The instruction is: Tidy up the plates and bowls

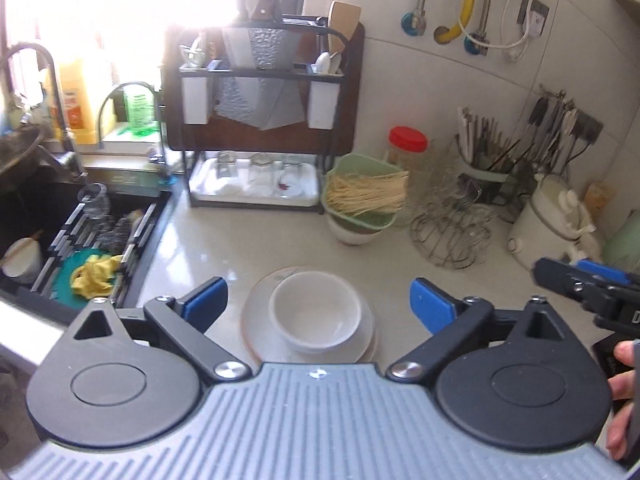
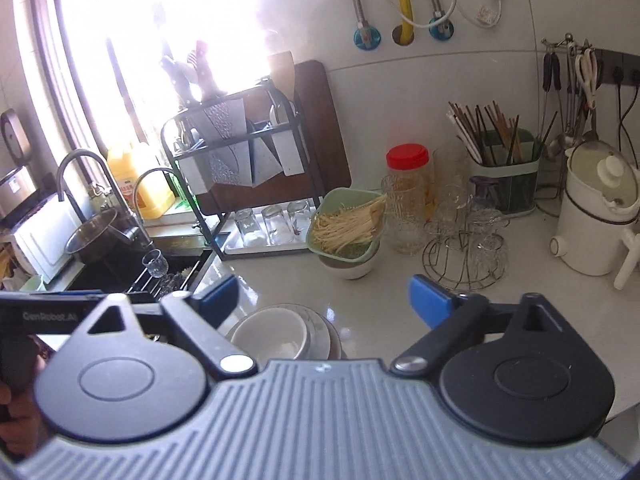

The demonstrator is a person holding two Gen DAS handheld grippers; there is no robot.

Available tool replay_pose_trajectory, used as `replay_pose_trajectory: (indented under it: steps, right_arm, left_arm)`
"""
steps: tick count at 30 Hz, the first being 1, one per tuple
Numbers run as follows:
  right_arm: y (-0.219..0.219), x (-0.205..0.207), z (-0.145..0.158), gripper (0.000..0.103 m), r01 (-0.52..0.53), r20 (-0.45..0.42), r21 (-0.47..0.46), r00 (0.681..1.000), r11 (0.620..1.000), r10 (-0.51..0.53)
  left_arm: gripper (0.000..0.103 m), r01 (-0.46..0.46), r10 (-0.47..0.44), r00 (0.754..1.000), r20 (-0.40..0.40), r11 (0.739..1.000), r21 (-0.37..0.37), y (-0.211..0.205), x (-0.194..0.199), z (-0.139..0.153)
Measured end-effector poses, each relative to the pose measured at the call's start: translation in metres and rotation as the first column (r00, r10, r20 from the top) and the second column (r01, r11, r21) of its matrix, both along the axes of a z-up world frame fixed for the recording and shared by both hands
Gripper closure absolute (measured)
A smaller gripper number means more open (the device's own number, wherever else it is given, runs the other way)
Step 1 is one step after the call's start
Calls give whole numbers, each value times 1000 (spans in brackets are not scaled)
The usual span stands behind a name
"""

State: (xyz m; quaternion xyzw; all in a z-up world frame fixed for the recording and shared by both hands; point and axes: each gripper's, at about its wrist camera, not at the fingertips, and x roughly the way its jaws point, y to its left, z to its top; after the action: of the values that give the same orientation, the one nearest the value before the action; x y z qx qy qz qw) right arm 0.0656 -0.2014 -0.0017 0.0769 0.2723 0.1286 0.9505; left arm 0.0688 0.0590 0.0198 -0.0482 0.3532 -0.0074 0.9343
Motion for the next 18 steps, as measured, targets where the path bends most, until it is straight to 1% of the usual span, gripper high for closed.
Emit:
replay_pose_trajectory:
  steps: [1,2,5,11,18]
  right_arm:
    - [-1,-6,-1,5,9,9,-11,1000,1000,-9]
    - [-3,-12,-2,5,20,16,-17,1000,1000,-20]
    - [-11,-28,-9,5,15,6,-2,1000,1000,-15]
    - [-22,-55,-22,5,15,-14,18,1000,1000,-15]
    - [-29,-75,-35,4,29,-47,24,998,999,-28]
  left_arm:
    - [3,-8,8,1000,0,1000,29,-4,-5,-1]
    - [3,-13,13,1000,3,999,43,-7,-12,0]
    - [3,-12,12,1000,14,1000,22,-13,-30,1]
    - [2,-55,55,998,-3,998,33,-28,-61,-6]
    - [2,-39,40,999,-30,999,21,-38,-80,-15]
